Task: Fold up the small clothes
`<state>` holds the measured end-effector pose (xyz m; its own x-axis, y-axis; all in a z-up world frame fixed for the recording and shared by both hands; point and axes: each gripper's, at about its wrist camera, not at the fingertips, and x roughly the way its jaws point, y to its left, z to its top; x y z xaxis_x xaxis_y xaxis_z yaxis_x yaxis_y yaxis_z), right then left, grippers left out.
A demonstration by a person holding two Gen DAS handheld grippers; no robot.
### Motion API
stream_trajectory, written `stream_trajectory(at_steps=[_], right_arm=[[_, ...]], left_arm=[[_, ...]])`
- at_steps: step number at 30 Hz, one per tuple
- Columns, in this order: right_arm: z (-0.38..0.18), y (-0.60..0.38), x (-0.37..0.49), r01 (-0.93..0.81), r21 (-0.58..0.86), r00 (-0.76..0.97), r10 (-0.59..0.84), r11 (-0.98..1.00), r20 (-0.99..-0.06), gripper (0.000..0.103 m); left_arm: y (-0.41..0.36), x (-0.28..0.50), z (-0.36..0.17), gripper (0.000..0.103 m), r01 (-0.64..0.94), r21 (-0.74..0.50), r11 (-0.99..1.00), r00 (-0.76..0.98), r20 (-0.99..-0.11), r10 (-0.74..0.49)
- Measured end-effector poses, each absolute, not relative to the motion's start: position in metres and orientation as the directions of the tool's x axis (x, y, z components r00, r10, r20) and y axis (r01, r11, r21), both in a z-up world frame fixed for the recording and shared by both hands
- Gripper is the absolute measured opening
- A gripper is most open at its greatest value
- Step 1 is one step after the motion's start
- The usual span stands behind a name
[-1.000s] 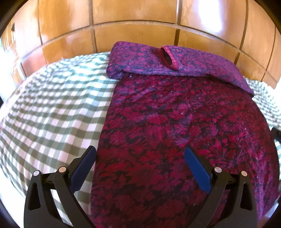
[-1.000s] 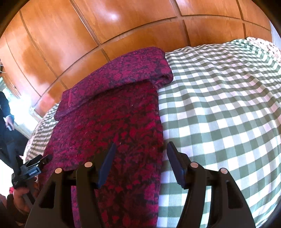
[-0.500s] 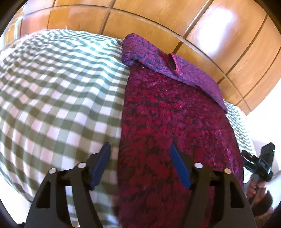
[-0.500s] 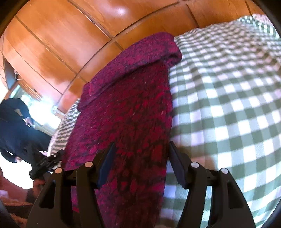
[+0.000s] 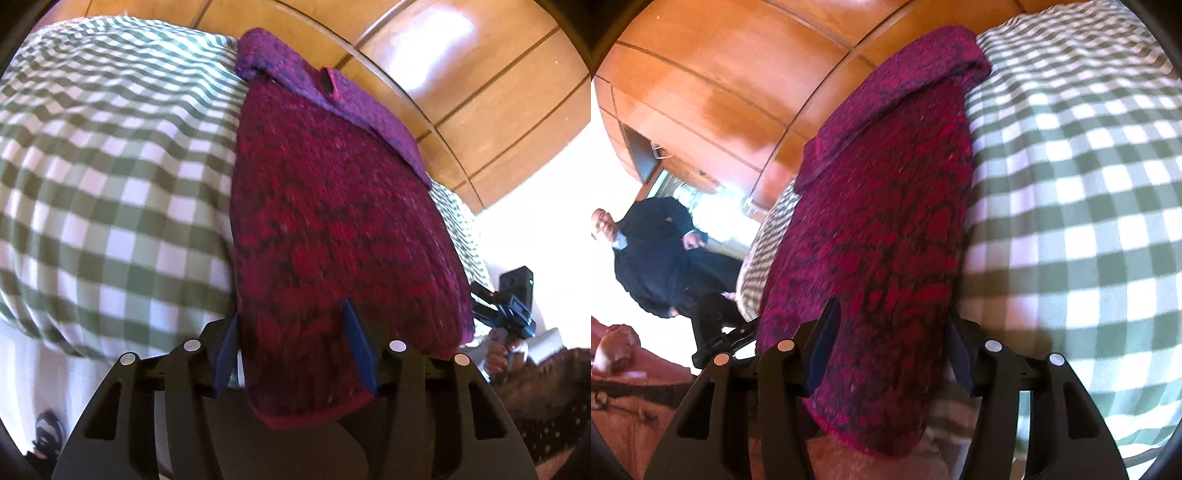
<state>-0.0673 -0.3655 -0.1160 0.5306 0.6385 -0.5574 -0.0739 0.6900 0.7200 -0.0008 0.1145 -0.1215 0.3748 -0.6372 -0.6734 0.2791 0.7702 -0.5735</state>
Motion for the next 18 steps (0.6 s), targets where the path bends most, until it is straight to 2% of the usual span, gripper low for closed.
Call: stream_trajectory(at_steps=[6,7,8,9,11,15,18], right_arm=[[-0.121,-0.355,-0.073,-0.112,0.746,0.479,0.694,0.656,-0.538,0.054],[-0.122,-0.354,-0.073,-0.106,0.743,0.485,0.687,0.661,-0.541,0.045],[-0.123,-0.354,-0.072,-0.097,0.743,0.489,0.682,0.662,-0.543,0.028],[-0.124,-0.354,-0.071,-0.095,0.747,0.488,0.685,0.658,-0.541,0.025],[-0.122,-0.351,-0.068,-0.109,0.745,0.497,0.685,0.659,-0.533,0.022],[-0.112,-0.361,-0.071,-0.134,0.774,0.538,0.701,0.619,-0.467,0.019],[-0.102,-0.368,-0.072,-0.16,0.793,0.571,0.711,0.588,-0.412,0.018]], left_arm=[[0.108,-0.002,-0.125,0.053,0.299,-0.632,0.715,0.328,-0.636,-0.699],[0.107,-0.002,-0.126,0.047,0.302,-0.64,0.706,0.32,-0.63,-0.708],[0.103,0.0,-0.127,0.041,0.306,-0.647,0.699,0.303,-0.63,-0.715],[0.1,0.001,-0.128,0.036,0.307,-0.642,0.703,0.296,-0.638,-0.711],[0.094,0.001,-0.126,0.024,0.319,-0.618,0.719,0.298,-0.655,-0.695],[0.1,0.0,-0.109,0.019,0.336,-0.594,0.731,0.362,-0.635,-0.683],[0.114,-0.001,-0.094,0.016,0.33,-0.613,0.717,0.421,-0.584,-0.694]])
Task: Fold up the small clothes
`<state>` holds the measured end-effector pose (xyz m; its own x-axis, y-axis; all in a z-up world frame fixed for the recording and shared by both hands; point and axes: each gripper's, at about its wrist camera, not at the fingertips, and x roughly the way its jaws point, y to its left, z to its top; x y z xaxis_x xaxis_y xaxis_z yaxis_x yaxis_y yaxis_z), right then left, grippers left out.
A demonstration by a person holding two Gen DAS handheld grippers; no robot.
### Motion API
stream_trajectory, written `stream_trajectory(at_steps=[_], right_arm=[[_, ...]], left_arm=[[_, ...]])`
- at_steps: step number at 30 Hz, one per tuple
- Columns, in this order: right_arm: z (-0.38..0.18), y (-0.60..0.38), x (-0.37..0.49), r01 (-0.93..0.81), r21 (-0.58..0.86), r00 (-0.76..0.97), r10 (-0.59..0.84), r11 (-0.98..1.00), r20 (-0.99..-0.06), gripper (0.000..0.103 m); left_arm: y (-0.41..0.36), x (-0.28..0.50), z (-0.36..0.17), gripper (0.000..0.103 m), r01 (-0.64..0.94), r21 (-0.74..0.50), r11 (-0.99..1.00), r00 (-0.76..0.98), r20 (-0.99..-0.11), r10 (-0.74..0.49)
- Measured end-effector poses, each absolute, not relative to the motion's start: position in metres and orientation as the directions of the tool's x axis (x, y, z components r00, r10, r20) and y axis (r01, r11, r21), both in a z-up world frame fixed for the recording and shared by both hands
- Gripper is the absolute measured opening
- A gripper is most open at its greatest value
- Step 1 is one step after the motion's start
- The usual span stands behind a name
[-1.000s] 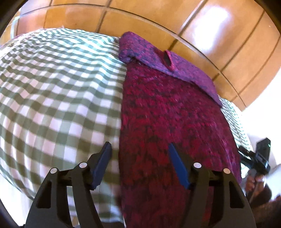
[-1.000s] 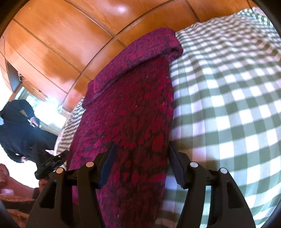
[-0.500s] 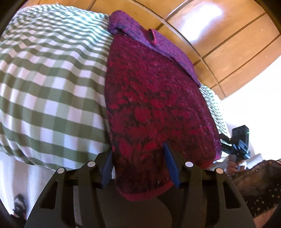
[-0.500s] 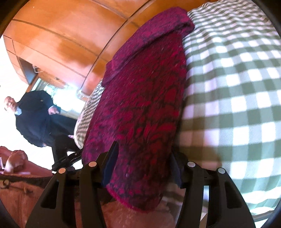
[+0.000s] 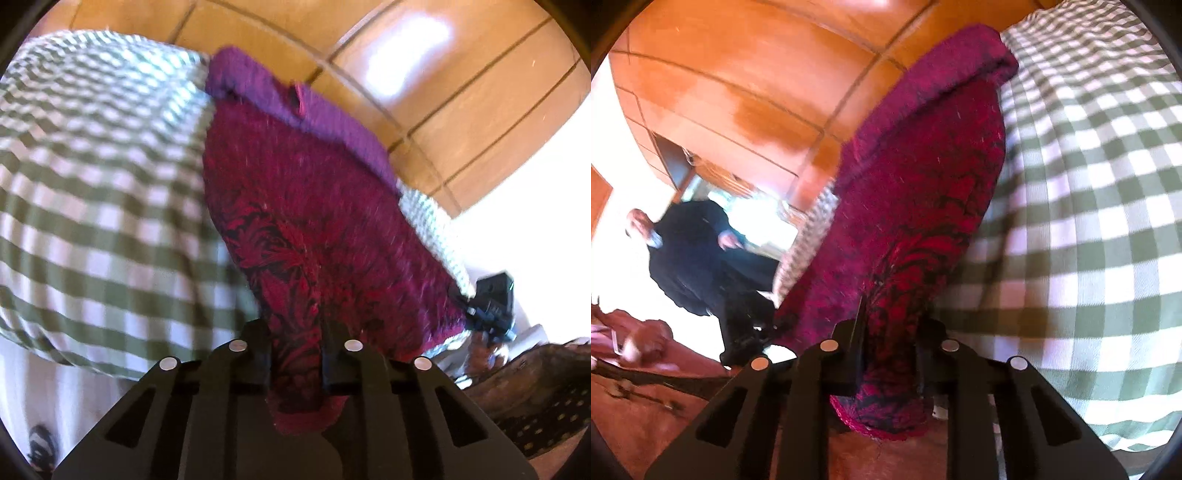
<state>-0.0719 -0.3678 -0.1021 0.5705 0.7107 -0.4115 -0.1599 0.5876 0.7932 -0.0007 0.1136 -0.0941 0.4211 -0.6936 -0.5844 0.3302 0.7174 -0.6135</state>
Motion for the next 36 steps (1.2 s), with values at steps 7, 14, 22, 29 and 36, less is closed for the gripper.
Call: stream_trajectory(at_steps=[7,14,22,29,36], right_arm=[[-0.077,-0.382,-0.081,-0.274,0.832,0.609,0.757,0.482,-0.238,0.015],[-0.043,-0.386,-0.109,-0.433,0.817,0.557,0.826,0.38,-0.089,0.015],[-0.014,-0.382,-0.134,-0.576,0.791,0.453,0.886,0.204,0.101,0.015],[-0.026,-0.385,-0.083,-0.509,0.841,0.519,0.845,0.183,0.13,0.016],[-0.05,-0.413,-0.009,-0.358,0.92,0.656,0.744,0.16,0.126,0.017]], left_arm=[[0.126,-0.011,-0.057,0.015,0.409,-0.641,0.649,0.467,-0.464,-0.753],[0.132,-0.033,-0.017,0.015,0.546,-0.68,0.49,0.429,-0.275,-0.86],[0.162,-0.044,0.02,0.015,0.566,-0.777,0.275,0.393,-0.038,-0.919],[0.154,0.015,0.01,0.016,0.431,-0.815,0.387,0.494,-0.146,-0.857],[0.132,0.086,0.006,0.019,0.381,-0.796,0.47,0.508,-0.245,-0.826]])
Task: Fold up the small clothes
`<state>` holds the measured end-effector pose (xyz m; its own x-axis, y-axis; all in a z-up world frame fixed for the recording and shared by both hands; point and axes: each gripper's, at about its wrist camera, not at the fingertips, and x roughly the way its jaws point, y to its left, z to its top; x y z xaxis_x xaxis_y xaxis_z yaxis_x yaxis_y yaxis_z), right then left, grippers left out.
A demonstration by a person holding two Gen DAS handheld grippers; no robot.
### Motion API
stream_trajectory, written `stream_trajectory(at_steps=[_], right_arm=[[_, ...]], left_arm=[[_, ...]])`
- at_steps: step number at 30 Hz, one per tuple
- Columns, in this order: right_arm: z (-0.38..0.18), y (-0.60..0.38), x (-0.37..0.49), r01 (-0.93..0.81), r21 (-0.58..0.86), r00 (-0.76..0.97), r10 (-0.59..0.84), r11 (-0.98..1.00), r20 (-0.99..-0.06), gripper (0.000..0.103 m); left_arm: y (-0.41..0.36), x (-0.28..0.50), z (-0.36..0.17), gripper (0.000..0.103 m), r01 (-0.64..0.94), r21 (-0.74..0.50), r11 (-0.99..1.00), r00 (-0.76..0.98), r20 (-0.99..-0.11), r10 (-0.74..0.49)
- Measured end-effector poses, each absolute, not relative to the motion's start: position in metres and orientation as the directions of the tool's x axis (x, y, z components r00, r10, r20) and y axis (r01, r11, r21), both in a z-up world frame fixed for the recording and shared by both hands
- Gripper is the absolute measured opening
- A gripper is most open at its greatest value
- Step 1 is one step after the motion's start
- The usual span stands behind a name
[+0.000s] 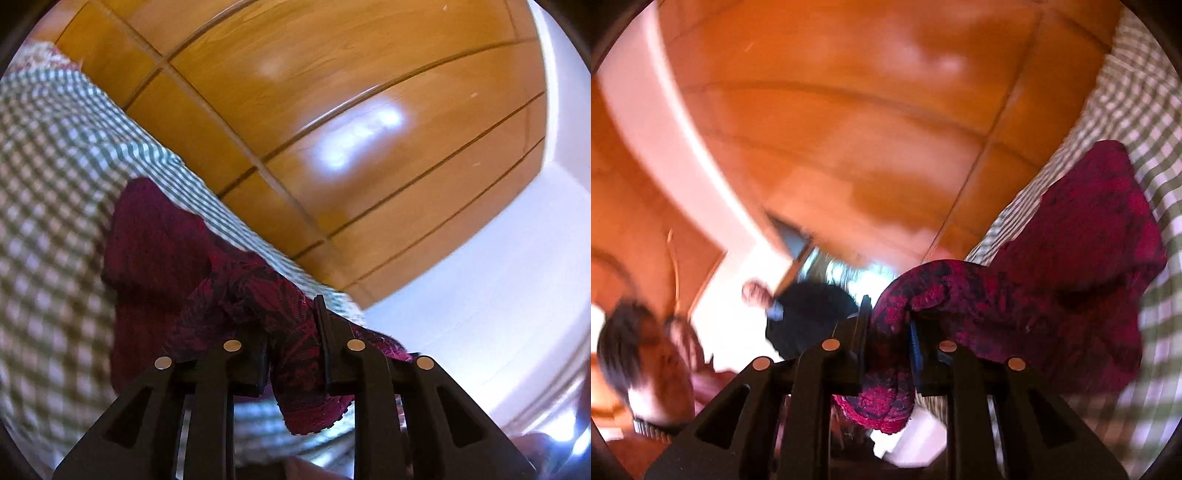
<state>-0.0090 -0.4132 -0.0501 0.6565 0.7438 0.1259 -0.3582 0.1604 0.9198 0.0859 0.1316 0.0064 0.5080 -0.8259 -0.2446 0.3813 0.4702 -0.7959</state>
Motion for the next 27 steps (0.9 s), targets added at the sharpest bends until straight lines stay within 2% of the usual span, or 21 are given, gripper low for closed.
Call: stream_trajectory(at_steps=[3,5,6,7,8,9,10,13,15,17,20,22,24,25,27], right_arm=[[-0.066,-0.417,0.024,-0.281,0.945,0.695,0.715,0.168,0.08,0.018],[-0.081,-0.421,0.042,-0.216,0.96,0.731,0.682,0.178,0.038,0.022],[-0.088,-0.422,0.048,-0.189,0.965,0.742,0.67,0.181,0.019,0.024],[-0.095,-0.423,0.055,-0.155,0.971,0.76,0.65,0.181,0.0,0.032],[-0.103,-0.425,0.06,-0.123,0.977,0.78,0.626,0.173,-0.013,0.044],[-0.107,-0.426,0.063,-0.114,0.98,0.791,0.612,0.163,-0.01,0.049],[-0.11,-0.428,0.065,-0.105,0.981,0.802,0.597,0.165,-0.014,0.05],[-0.111,-0.427,0.067,-0.088,0.971,0.813,0.579,0.221,-0.058,0.054],[-0.1,-0.422,0.065,-0.078,0.939,0.809,0.572,0.335,-0.137,0.055],[-0.081,-0.409,0.064,-0.071,0.869,0.817,0.529,0.49,-0.231,0.059],[-0.049,-0.387,0.07,-0.032,0.667,0.841,0.381,0.744,-0.385,0.062],[-0.041,-0.376,0.086,0.034,0.549,0.821,0.289,0.835,-0.492,0.062],[-0.044,-0.369,0.098,0.048,0.493,0.796,0.265,0.868,-0.544,0.062],[-0.048,-0.366,0.106,0.073,0.456,0.776,0.237,0.887,-0.585,0.059],[-0.06,-0.359,0.117,0.101,0.408,0.737,0.207,0.907,-0.643,0.034]], left_arm=[[0.114,0.124,-0.001,0.019,0.362,-0.759,0.541,0.53,-0.31,-0.789],[0.104,0.143,-0.007,0.034,0.347,-0.741,0.575,0.541,-0.342,-0.768],[0.097,0.153,-0.011,0.048,0.335,-0.72,0.608,0.551,-0.374,-0.746],[0.09,0.162,-0.016,0.065,0.325,-0.699,0.636,0.556,-0.403,-0.727],[0.085,0.17,-0.022,0.072,0.302,-0.693,0.655,0.565,-0.423,-0.708],[0.083,0.172,-0.025,0.084,0.287,-0.692,0.662,0.576,-0.428,-0.697],[0.081,0.174,-0.029,0.089,0.268,-0.679,0.683,0.598,-0.438,-0.671],[0.08,0.178,-0.039,0.093,0.23,-0.641,0.732,0.643,-0.465,-0.608],[0.08,0.178,-0.046,0.093,0.203,-0.612,0.764,0.655,-0.496,-0.571],[0.081,0.179,-0.054,0.093,0.181,-0.575,0.798,0.659,-0.531,-0.532],[0.083,0.184,-0.068,0.093,0.124,-0.508,0.853,0.664,-0.596,-0.451],[0.083,0.188,-0.076,0.093,0.114,-0.51,0.853,0.658,-0.604,-0.449],[0.079,0.188,-0.08,0.091,0.12,-0.473,0.873,0.663,-0.616,-0.425],[0.076,0.186,-0.081,0.082,0.122,-0.436,0.892,0.663,-0.633,-0.4],[0.069,0.184,-0.084,0.073,0.116,-0.356,0.927,0.67,-0.661,-0.338]])
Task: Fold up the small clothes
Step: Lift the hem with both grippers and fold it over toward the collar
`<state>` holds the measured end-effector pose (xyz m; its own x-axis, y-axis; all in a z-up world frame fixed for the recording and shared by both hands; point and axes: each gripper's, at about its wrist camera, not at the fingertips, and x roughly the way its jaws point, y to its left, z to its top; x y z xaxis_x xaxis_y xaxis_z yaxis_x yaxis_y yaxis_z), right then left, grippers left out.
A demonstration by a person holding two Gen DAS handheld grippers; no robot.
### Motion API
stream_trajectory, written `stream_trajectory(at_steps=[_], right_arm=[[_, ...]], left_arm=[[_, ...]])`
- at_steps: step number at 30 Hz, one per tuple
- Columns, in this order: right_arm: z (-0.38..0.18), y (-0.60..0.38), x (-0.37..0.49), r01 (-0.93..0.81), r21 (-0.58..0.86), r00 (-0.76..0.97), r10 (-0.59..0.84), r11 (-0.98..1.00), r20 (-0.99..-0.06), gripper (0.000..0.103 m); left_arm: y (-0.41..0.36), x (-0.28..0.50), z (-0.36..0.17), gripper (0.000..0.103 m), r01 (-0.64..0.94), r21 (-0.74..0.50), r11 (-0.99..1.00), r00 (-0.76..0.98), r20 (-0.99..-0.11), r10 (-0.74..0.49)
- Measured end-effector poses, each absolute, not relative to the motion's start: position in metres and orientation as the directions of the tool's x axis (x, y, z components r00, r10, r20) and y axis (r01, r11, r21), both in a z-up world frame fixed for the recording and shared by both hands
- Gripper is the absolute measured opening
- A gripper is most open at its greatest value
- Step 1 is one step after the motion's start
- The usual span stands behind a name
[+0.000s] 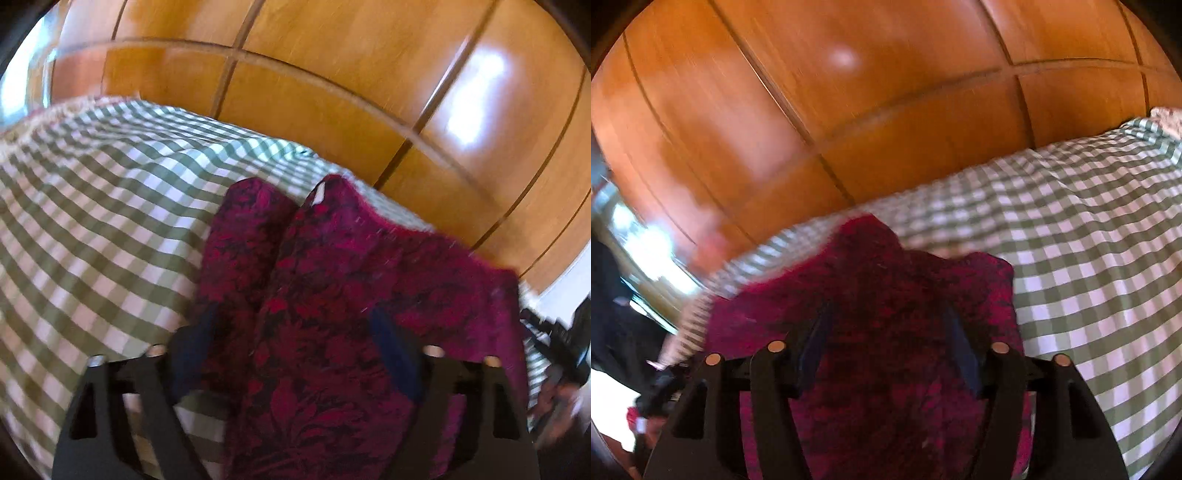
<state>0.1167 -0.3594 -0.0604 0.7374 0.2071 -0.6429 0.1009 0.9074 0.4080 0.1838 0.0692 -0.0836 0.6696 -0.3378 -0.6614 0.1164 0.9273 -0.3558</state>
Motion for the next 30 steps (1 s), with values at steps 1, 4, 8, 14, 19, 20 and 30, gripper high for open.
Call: stream_trajectory(at_steps=[1,4,8,14,19,20,30], right_arm=[[-0.068,-0.356,0.119,0.112,0.394,0.72,0.198,0.912,-0.665,0.024],[-0.065,-0.357,0.11,0.135,0.382,0.753,0.155,0.914,-0.639,0.017],[-0.048,-0.37,0.095,0.225,0.399,0.798,0.067,0.889,-0.599,0.016],[-0.092,-0.366,0.114,0.288,0.312,0.738,-0.002,0.905,-0.674,0.02],[-0.061,-0.35,0.098,0.271,0.198,0.78,-0.095,0.942,-0.619,0.052],[-0.055,-0.348,0.095,0.261,0.196,0.792,-0.093,0.945,-0.604,0.052],[-0.022,-0.301,0.115,0.083,0.127,0.818,0.005,0.988,-0.576,0.039]], left_arm=[[0.068,0.182,-0.085,0.069,0.118,-0.336,0.934,0.668,-0.67,-0.325],[0.068,0.18,-0.087,0.059,0.11,-0.309,0.945,0.674,-0.675,-0.299],[0.069,0.18,-0.087,0.057,0.081,-0.31,0.947,0.674,-0.683,-0.281],[0.058,0.177,-0.09,0.057,0.086,-0.235,0.968,0.688,-0.689,-0.228],[0.066,0.173,-0.072,0.074,0.067,-0.296,0.953,0.676,-0.689,-0.262],[0.067,0.171,-0.065,0.076,0.073,-0.318,0.945,0.684,-0.673,-0.279],[0.01,0.181,-0.017,0.081,0.212,-0.266,0.94,0.715,-0.614,-0.335]])
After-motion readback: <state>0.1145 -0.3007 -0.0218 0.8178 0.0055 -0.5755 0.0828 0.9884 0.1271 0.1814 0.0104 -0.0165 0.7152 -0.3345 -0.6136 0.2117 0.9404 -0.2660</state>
